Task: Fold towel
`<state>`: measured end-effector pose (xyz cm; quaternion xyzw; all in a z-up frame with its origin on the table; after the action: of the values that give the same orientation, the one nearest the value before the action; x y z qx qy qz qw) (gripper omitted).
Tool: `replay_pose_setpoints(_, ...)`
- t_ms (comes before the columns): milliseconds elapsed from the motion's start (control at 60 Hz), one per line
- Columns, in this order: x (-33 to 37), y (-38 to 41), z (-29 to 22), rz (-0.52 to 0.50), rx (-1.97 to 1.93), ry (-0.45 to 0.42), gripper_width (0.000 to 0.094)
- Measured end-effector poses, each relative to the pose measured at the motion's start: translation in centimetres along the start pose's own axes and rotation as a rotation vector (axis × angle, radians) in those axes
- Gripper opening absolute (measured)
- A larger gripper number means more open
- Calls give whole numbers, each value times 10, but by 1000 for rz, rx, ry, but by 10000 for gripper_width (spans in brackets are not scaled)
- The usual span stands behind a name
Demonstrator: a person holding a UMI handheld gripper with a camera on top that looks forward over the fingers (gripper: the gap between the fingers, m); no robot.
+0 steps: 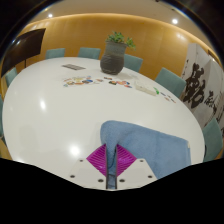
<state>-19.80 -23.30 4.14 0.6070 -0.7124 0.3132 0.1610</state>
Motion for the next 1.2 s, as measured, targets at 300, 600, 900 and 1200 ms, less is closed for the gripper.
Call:
replay_pose_setpoints(300, 55, 19, -89, -321, -232, -53, 71)
replay_pose_setpoints(600, 35, -96, -76, -265, -456, 1, 109)
replay_pose_setpoints(900, 61, -181, -17, -4, -294, 75, 854)
replay_pose_setpoints(1200, 206, -135, -36, 77, -236, 9, 859)
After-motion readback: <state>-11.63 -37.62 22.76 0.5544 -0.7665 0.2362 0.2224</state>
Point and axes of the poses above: the point between the fingertips, and its own axes, seen from behind it with the camera up: y to the left, z down, x backward, against the way the camera looks, the point moved 7 cm from there along x, backward, against the way the camera looks, and after that the axes turned 4 degrees about z, right-handed, at the moved point
